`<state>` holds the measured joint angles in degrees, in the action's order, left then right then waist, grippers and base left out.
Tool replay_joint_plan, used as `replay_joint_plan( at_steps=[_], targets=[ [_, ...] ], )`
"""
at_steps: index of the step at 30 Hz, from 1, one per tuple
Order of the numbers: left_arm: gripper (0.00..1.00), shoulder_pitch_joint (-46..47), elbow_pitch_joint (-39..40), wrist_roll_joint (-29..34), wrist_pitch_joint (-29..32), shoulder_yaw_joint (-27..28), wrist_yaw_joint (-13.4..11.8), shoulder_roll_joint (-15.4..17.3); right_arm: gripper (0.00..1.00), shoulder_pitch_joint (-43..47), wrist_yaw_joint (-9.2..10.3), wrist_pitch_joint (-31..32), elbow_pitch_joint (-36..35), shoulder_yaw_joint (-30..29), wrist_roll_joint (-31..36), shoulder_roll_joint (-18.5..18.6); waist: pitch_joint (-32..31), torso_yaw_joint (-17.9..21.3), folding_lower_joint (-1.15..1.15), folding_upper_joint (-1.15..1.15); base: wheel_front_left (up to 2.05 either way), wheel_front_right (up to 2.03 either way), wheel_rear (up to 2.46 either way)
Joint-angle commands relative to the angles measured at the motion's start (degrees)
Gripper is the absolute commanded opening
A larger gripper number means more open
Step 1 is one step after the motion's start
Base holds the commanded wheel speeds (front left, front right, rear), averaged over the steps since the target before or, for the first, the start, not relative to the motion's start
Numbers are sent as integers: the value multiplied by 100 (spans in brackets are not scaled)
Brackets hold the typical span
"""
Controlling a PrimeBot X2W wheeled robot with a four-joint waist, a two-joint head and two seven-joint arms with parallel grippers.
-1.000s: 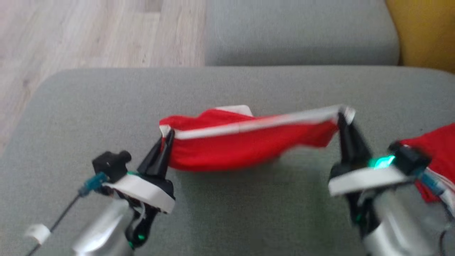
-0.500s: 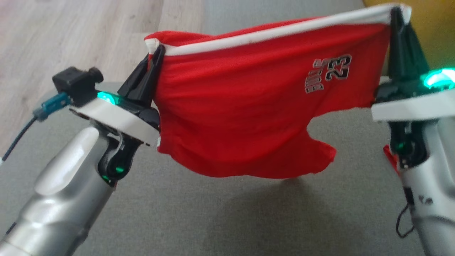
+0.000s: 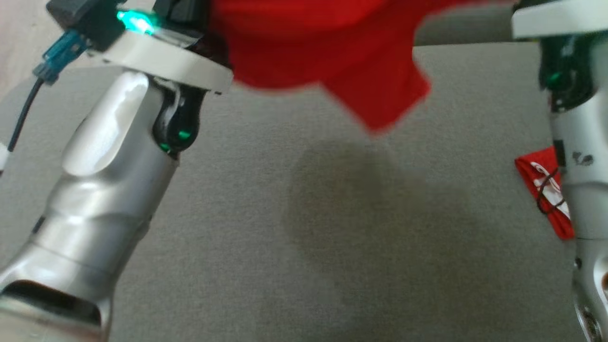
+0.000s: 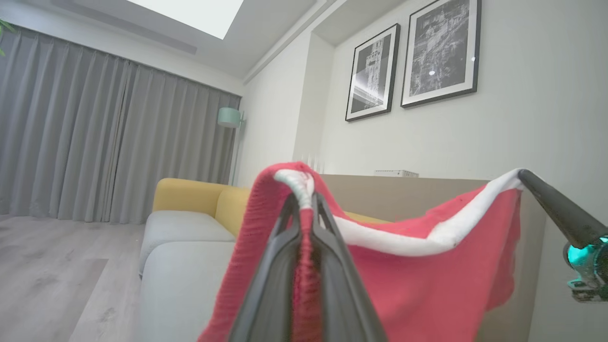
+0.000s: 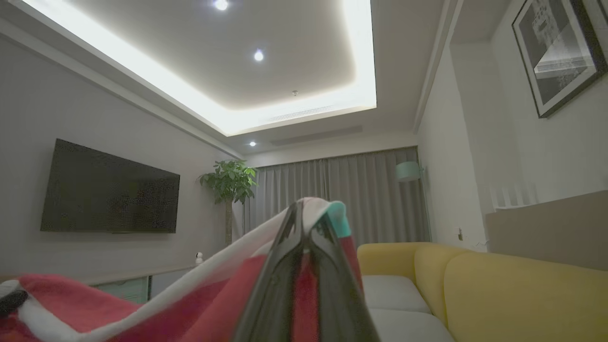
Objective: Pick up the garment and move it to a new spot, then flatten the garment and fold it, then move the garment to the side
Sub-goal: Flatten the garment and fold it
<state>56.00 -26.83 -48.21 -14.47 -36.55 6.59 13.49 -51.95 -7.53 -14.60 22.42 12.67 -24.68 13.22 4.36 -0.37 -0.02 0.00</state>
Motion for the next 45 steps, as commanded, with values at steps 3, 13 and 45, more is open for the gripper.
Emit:
replay_joint_plan(
  at_steps=[3,13,45],
  targets=[
    [0,-45,230,284,-48,537,56,-17,0,194,4,-38,-327,-118,52,-123,-27,109,2,0,0,0,0],
    [0,-3024,703,975,-51,1234,88,-523,0,2807,4,-39,-481,-272,-269,-197,-319,254,2,0,0,0,0],
    [0,-3493,605,111,-52,1198,90,-1060,0,2135,4,459,499,232,-93,69,815,-615,2,0,0,0,0]
  ],
)
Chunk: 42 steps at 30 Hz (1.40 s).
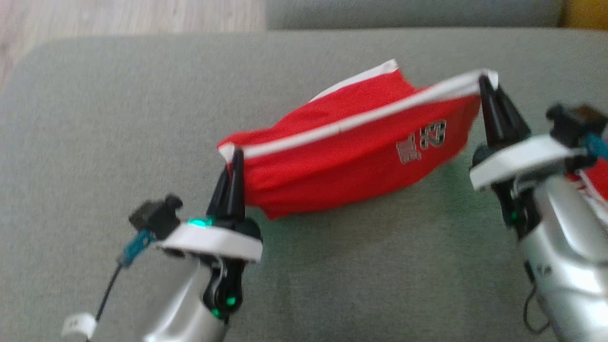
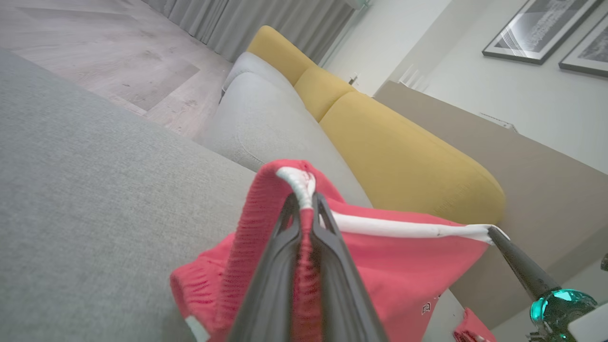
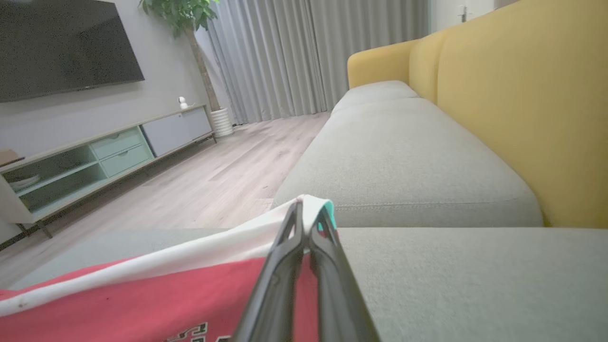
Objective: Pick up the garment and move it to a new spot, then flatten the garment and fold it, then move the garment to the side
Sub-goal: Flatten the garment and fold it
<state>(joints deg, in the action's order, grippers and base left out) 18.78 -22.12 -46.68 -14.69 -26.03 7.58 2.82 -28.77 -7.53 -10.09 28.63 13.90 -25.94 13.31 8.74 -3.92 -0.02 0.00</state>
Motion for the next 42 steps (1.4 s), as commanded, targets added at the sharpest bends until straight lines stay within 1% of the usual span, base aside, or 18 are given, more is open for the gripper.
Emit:
replay_joint_plan(
  at_steps=[1,5,7,11,12,13,14,15,20,27,30,35,36,37,39,42],
  targets=[
    [0,388,77,-109,-30,119,-9,7,0,-402,4,52,20,175,73,77,485,-309,2,0,0,0,0],
    [0,952,-159,-390,-30,-11,-9,7,0,-1205,4,147,643,263,200,96,921,-490,2,0,0,0,0],
    [0,1219,-266,-341,-30,-101,-9,7,0,-1544,4,145,952,304,290,94,1098,-562,2,0,0,0,0],
    [0,1542,-452,-565,-30,-168,-9,7,0,-2085,4,48,1505,399,435,38,1358,-642,2,0,0,0,0],
    [0,1615,-523,-558,-30,-203,-9,7,30,-2196,4,24,1655,382,442,15,1408,-652,2,0,0,0,0],
    [25,1669,-580,-558,-30,-225,-9,7,97,-2293,4,5,1806,367,450,-13,1447,-659,2,0,0,0,0],
    [73,1699,-634,-580,-30,-212,-9,6,100,-2368,4,-7,1951,357,435,-46,1475,-667,2,0,0,0,0],
    [100,1721,-697,-579,-30,-239,-9,6,100,-2429,4,-57,2064,352,431,-69,1489,-672,2,0,0,0,0],
    [100,1573,-918,-588,-30,-132,-9,6,100,-2473,4,-327,2406,499,471,-36,1449,-692,2,0,0,0,0],
    [100,1066,-952,-307,-30,151,-9,6,100,-2184,4,-371,2801,716,357,103,1216,-702,2,0,0,0,0],
    [100,831,-910,-83,-30,318,-22,6,100,-2018,4,-33,3073,931,288,139,1117,-736,2,0,0,0,0],
    [100,524,-793,395,-30,430,-150,6,100,-1741,4,795,3415,1312,47,91,938,-827,2,0,0,0,0],
    [100,471,-769,446,-30,455,-182,6,66,-1689,4,890,3416,1361,-40,72,897,-841,2,0,0,0,0],
    [100,433,-744,567,-30,461,-215,6,0,-1642,4,962,3406,1412,-117,68,855,-855,2,0,0,0,0],
    [100,331,-701,731,-30,482,-264,6,0,-1566,4,927,3357,1441,-273,93,753,-868,2,0,0,0,0],
    [100,142,-628,936,-30,612,-339,6,0,-1417,4,601,3339,1318,-518,120,535,-852,2,0,0,0,0]
  ],
)
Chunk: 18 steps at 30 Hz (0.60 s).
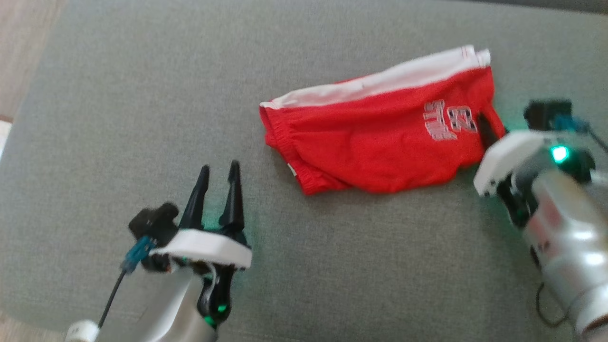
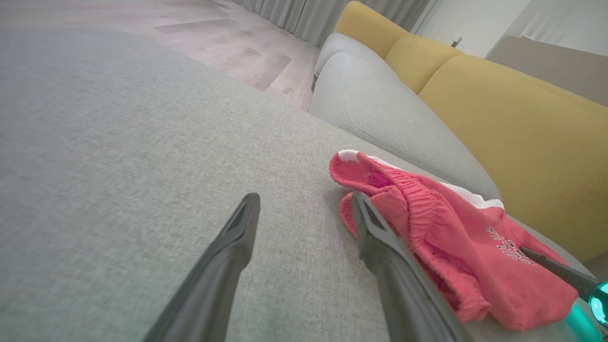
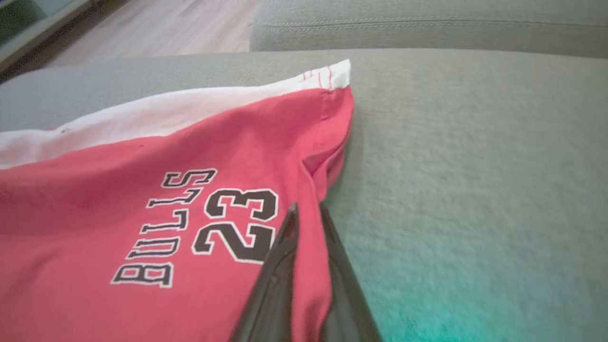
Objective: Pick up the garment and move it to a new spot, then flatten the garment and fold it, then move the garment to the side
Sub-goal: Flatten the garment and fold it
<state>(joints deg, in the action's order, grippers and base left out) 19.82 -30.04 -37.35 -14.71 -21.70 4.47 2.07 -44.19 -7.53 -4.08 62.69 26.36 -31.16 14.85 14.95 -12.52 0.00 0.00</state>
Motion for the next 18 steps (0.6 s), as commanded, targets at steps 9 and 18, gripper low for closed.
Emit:
replay_joint_plan(
  at_steps=[9,18],
  targets=[
    [100,-843,122,443,-29,768,-11,81,0,1019,4,-727,-10,-286,-764,-200,-1036,245,0,0,0,0,0],
    [100,-1494,208,521,-29,988,85,81,0,1666,4,-940,-78,-307,-1041,-153,-1402,287,0,0,0,0,0]
  ],
)
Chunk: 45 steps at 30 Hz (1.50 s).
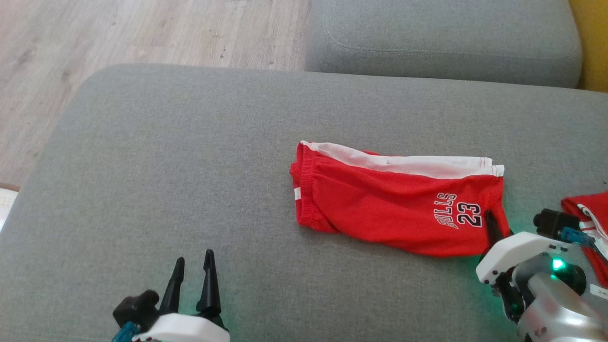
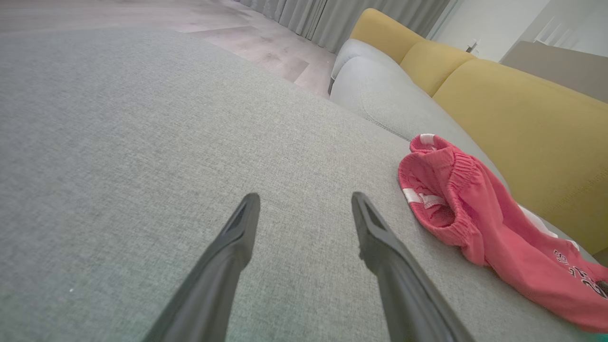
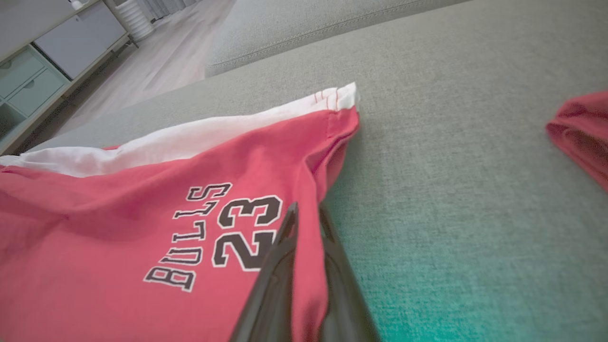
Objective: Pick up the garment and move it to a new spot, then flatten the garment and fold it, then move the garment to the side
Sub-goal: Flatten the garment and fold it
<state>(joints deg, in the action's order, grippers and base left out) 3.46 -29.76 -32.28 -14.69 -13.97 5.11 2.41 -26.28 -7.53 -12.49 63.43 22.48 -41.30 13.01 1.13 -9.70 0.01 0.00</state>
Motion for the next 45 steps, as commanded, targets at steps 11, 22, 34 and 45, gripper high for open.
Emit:
replay_joint_plan(
  at_steps=[11,22,34,45],
  targets=[
    [100,133,154,66,-30,31,30,47,0,-504,4,-247,-927,86,270,-130,-18,-225,-1,0,0,0,0],
    [100,146,-12,100,-30,-171,40,47,100,-529,4,-113,-1739,1388,329,-992,-85,-758,-1,0,0,0,0],
    [100,286,98,502,-30,278,-71,47,100,-222,4,-248,-1632,960,522,-891,-169,-104,-1,0,0,0,0],
    [100,163,445,1595,-30,596,-383,47,100,759,4,-250,-2158,-1060,2311,-775,-236,623,-1,0,0,0,0]
  ],
)
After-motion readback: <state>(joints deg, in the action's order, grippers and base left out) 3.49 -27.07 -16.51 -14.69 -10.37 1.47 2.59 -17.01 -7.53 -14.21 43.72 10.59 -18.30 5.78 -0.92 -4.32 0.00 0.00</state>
